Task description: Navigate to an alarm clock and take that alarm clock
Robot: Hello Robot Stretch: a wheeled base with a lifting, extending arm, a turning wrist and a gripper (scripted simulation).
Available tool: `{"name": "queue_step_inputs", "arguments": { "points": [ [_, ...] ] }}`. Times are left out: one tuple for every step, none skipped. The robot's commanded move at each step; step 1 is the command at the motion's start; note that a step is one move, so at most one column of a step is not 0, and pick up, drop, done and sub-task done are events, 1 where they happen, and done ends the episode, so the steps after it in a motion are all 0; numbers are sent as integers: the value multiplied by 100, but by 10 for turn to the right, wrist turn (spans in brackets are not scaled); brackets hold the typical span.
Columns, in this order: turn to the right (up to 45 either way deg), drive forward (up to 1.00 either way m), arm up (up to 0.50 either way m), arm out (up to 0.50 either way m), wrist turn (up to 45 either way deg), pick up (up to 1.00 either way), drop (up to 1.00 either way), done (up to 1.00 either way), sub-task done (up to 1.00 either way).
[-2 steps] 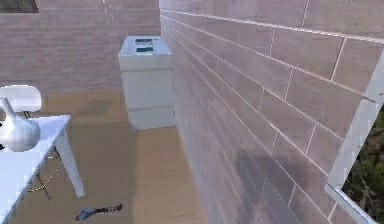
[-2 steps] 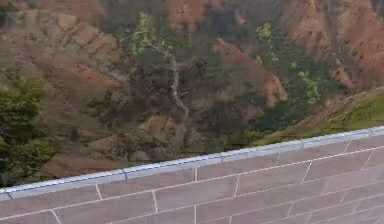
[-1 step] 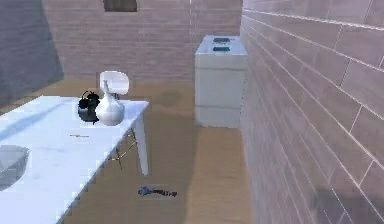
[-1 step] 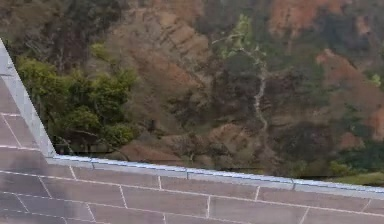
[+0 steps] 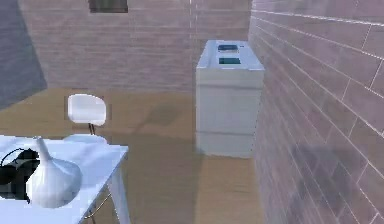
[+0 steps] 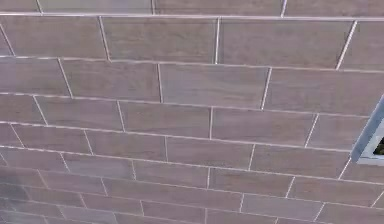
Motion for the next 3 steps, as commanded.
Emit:
{"name": "queue_step_inputs", "arguments": {
  "points": [
    [-450,0,0,0,0,0,0,0,0],
    [-450,0,0,0,0,0,0,0,0],
    [-420,0,0,0,0,0,0,0,0]
  ]
}}
